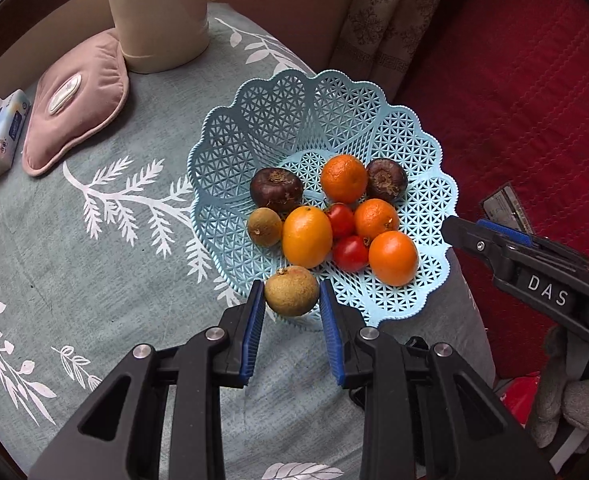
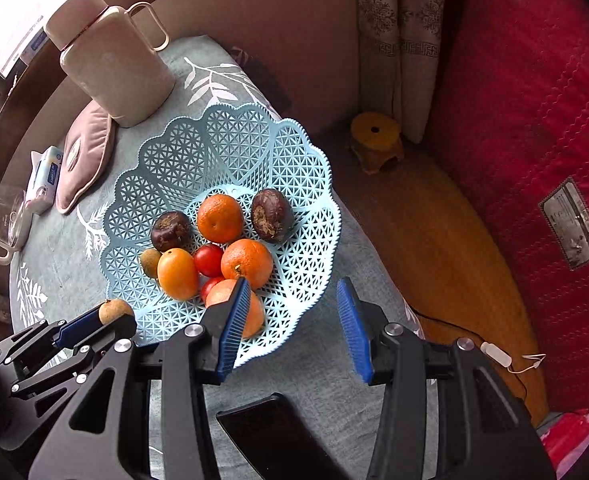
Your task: Organize fruits
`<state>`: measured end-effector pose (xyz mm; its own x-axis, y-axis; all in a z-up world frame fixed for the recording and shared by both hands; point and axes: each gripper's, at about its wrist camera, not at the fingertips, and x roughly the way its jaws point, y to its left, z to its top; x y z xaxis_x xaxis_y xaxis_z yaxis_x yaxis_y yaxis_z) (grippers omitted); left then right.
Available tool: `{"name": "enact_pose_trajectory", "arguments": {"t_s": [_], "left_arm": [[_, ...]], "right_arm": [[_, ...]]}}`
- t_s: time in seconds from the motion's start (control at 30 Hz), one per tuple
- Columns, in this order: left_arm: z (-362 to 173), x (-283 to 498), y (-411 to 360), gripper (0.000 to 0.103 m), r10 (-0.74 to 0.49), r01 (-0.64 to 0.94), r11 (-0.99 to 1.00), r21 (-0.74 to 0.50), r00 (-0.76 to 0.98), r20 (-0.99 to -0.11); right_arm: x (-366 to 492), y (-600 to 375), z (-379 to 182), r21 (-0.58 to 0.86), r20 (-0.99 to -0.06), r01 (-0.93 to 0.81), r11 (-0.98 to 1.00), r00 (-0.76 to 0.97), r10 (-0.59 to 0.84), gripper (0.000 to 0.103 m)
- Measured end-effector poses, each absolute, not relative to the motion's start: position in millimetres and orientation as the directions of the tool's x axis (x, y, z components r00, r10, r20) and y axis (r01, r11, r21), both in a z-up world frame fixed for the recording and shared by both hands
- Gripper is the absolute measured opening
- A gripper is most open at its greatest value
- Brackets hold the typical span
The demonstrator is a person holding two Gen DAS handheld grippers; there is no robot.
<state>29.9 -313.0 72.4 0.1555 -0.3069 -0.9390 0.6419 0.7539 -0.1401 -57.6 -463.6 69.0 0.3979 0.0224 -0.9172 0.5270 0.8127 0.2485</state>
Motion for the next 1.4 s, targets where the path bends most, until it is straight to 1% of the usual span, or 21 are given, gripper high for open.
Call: {"name": "enact_pose_trajectory", "arguments": {"t_s": [0.1, 0.47, 0.6, 0.67, 0.93, 1.0, 1.1, 1.17, 1.23, 1.3, 1.37, 1.4], "left_arm": [[63, 33, -319, 0.028, -0.306, 0.636, 0.754, -0.161, 0.123, -0.944], [51, 39, -328, 0.029, -0.298, 0.654, 0.738, -0.165, 0.097, -0.950], [50, 41, -330, 0.035, -0.298, 0.655, 0.735, -0.173, 0.083, -0.951], [52, 40, -330, 0.042, -0.300, 0.662, 0.730, -0.168, 0.090, -0.950], [61, 33, -325, 0.044, -0.286, 0.670, 0.731, -0.129, 0.130, -0.949], [65, 30, -322, 0.047, -0.278, 0.669, 0.735, -0.110, 0.149, -0.949], [72, 26, -318, 0.048, -0.265, 0.666, 0.741, -0.085, 0.174, -0.948], [77, 22, -315, 0.053, -0.260, 0.665, 0.744, -0.067, 0.195, -0.946], [83, 20, -313, 0.056, -0.261, 0.666, 0.744, -0.054, 0.215, -0.941], [91, 18, -310, 0.062, -0.262, 0.668, 0.743, -0.040, 0.236, -0.936], [99, 16, -306, 0.064, -0.270, 0.674, 0.738, -0.029, 0.256, -0.928], [103, 16, -305, 0.065, -0.276, 0.679, 0.734, -0.024, 0.266, -0.924]], "right_arm": [[-57, -463, 68, 0.248, -0.919, 0.522, 0.816, 0.394, 0.027, 0.047], [-50, -459, 64, 0.244, -0.922, 0.506, 0.827, 0.387, 0.035, 0.047], [-47, -458, 64, 0.244, -0.922, 0.505, 0.828, 0.386, 0.036, 0.049], [-47, -459, 64, 0.245, -0.921, 0.506, 0.827, 0.387, 0.035, 0.049], [-48, -459, 65, 0.251, -0.918, 0.505, 0.826, 0.394, 0.039, 0.049], [-48, -459, 66, 0.255, -0.917, 0.503, 0.826, 0.397, 0.041, 0.049], [-49, -457, 68, 0.258, -0.915, 0.498, 0.828, 0.402, 0.044, 0.049], [-50, -456, 71, 0.257, -0.912, 0.493, 0.831, 0.409, 0.039, 0.049], [-53, -454, 76, 0.251, -0.907, 0.494, 0.832, 0.419, 0.025, 0.049], [-57, -452, 83, 0.242, -0.902, 0.503, 0.830, 0.432, 0.001, 0.049], [-63, -450, 90, 0.237, -0.894, 0.517, 0.822, 0.447, -0.023, 0.053], [-66, -448, 94, 0.231, -0.889, 0.525, 0.819, 0.455, -0.041, 0.058]]}}
